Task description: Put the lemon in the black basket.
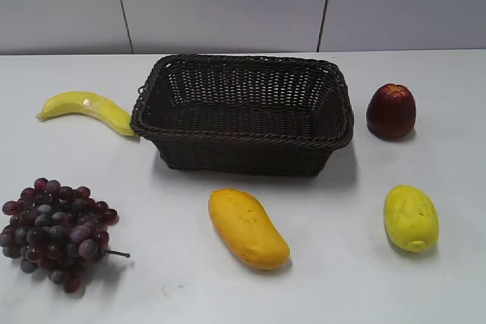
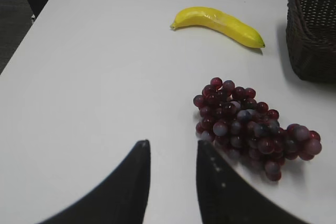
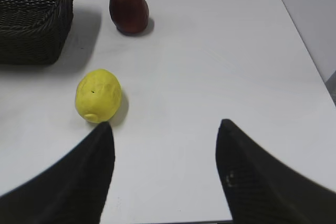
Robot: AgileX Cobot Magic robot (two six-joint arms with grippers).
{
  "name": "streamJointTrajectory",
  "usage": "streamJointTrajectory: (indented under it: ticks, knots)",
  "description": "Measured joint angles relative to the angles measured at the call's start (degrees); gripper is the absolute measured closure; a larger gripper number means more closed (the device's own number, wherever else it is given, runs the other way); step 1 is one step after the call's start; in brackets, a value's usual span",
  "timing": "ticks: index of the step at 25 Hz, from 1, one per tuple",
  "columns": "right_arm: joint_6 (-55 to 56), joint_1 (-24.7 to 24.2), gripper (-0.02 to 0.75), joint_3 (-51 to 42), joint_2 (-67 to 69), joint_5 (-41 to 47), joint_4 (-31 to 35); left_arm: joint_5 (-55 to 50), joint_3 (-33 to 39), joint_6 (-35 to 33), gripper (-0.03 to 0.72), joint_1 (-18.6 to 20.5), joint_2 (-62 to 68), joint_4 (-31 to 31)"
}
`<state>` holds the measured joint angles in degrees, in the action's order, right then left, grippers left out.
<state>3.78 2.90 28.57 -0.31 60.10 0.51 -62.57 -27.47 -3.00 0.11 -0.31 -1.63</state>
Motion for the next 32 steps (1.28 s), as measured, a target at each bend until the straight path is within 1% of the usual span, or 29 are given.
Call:
streamJointTrajectory:
  ticks: [13,15,17,18,20,26,28,32]
  knots:
    - [0.12,0.00,0.234,0.00,0.00,0.00,0.00,0.00,0.00,0.00,0.451,0.00,0.00,0.00]
    - [0.19,0.00,0.197,0.00,0.00,-0.11,0.25,0.00,0.00,0.00,0.451,0.00,0.00,0.00]
    - [0.24,-0.02,0.120,0.35,0.56,-0.71,0.47,0.00,0.00,0.00,0.451,0.00,0.00,0.00]
    - [0.24,-0.07,0.096,0.75,1.51,-1.68,0.47,0.00,0.00,0.00,0.451,0.00,0.00,0.00]
    - [0.24,-0.07,0.081,1.17,3.82,-5.51,0.53,0.00,0.00,0.00,0.451,0.00,0.00,0.00]
    - [0.38,-0.07,0.073,1.19,15.73,-25.58,1.73,0.00,0.00,0.00,0.451,0.00,0.00,0.00]
    - [0.49,-0.07,0.073,1.19,21.37,-30.26,2.81,0.00,0.00,0.00,0.451,0.00,0.00,0.00]
    - [0.23,-0.07,0.073,1.62,34.63,-33.88,7.75,0.00,0.00,0.00,0.451,0.00,0.00,0.00]
